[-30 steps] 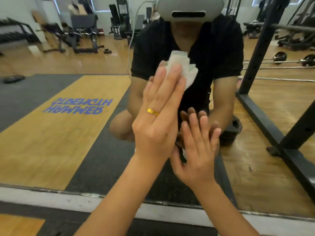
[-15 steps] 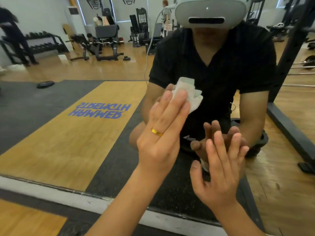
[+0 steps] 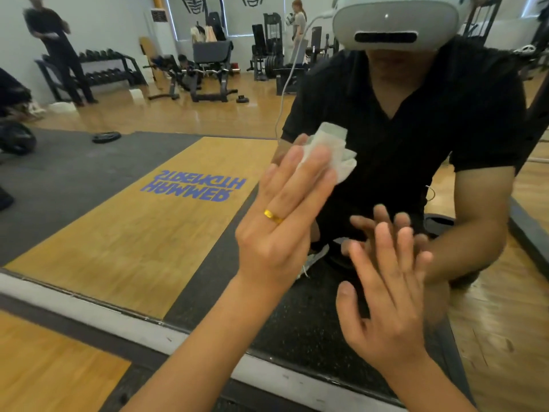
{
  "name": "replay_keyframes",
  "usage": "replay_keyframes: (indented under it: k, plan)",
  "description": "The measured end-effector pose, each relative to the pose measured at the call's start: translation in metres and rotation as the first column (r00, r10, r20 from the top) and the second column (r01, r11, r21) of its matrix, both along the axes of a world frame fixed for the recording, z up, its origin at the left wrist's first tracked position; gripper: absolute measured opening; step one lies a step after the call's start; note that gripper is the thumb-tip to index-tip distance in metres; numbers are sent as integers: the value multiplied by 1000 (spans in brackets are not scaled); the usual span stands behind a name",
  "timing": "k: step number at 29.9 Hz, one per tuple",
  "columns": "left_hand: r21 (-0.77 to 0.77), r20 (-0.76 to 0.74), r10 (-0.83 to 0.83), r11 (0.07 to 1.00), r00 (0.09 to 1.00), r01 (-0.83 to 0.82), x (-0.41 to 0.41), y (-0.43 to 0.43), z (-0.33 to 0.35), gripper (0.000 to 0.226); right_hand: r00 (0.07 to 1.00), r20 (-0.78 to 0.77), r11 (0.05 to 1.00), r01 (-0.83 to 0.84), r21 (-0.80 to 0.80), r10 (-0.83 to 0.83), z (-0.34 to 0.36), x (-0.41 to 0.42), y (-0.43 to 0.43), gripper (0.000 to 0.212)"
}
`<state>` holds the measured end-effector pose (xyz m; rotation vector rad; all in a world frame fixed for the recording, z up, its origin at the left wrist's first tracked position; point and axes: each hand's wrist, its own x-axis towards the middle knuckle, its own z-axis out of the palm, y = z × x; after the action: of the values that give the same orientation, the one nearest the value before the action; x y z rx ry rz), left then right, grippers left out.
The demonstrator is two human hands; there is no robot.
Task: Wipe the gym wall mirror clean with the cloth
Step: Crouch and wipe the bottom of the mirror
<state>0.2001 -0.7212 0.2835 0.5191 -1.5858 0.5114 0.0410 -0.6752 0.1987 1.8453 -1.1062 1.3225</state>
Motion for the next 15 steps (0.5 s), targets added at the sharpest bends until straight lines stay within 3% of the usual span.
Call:
replay_keyframes:
  k: [3, 7, 10, 12, 15]
  plan:
    - [21, 61, 14, 1000, 998, -15, 19, 0, -2, 47, 985, -161, 998, -56, 19, 59, 4, 9, -4, 61]
    - [96, -117, 146, 986, 982, -135, 68, -7, -23, 36, 970, -241, 999, 34, 14, -30, 3, 15, -15, 56]
    - [79, -224, 99, 993, 970, -83, 59, -9, -25, 28, 972, -224, 997, 68, -41, -76, 0, 19, -20, 51]
    - [59, -197, 44, 998, 979, -33, 41, -8, -25, 35, 974, -211, 995, 70, -67, -82, -1, 22, -21, 52]
    - [-1, -28, 36, 999, 999, -36, 37, -10, -26, 54, 970, -234, 997, 61, -52, -71, -2, 19, -20, 53]
